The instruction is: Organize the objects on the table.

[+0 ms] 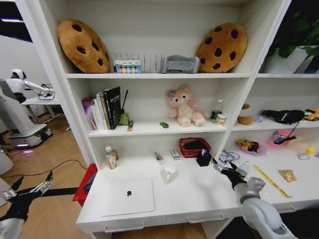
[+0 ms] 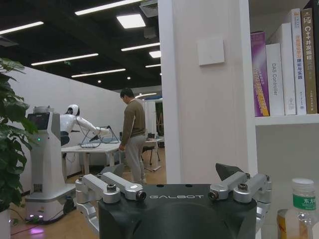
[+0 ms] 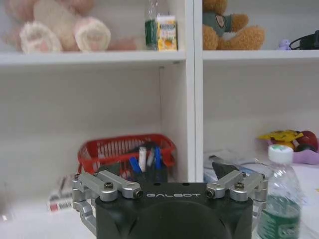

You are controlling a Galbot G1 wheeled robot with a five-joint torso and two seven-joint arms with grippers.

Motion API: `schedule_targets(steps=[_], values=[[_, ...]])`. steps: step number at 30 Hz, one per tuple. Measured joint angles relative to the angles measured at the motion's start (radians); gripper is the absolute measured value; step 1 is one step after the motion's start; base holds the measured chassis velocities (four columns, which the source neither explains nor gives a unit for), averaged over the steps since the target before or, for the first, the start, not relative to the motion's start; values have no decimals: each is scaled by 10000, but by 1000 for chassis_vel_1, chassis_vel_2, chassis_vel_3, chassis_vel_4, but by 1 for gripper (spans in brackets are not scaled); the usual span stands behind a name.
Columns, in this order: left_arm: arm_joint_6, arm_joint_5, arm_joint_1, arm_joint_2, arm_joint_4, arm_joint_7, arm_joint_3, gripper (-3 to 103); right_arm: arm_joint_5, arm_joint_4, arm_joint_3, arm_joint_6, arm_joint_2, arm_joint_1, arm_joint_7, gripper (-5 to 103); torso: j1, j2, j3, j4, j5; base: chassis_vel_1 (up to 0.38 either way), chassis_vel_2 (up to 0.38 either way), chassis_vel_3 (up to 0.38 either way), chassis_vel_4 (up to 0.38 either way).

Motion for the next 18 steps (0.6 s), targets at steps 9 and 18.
schedule_targets(steps=[9, 18], values=[[0, 0, 0, 0, 0, 0, 0, 100, -713, -281, -302, 472, 224, 40, -238, 100, 0, 0, 0, 3, -4, 0, 0, 0, 0], [0, 0, 0, 0, 0, -1, 0, 100, -746, -322, -510, 591, 205, 264, -223, 100, 0, 0, 1, 5, -5, -44, -37, 46, 44]])
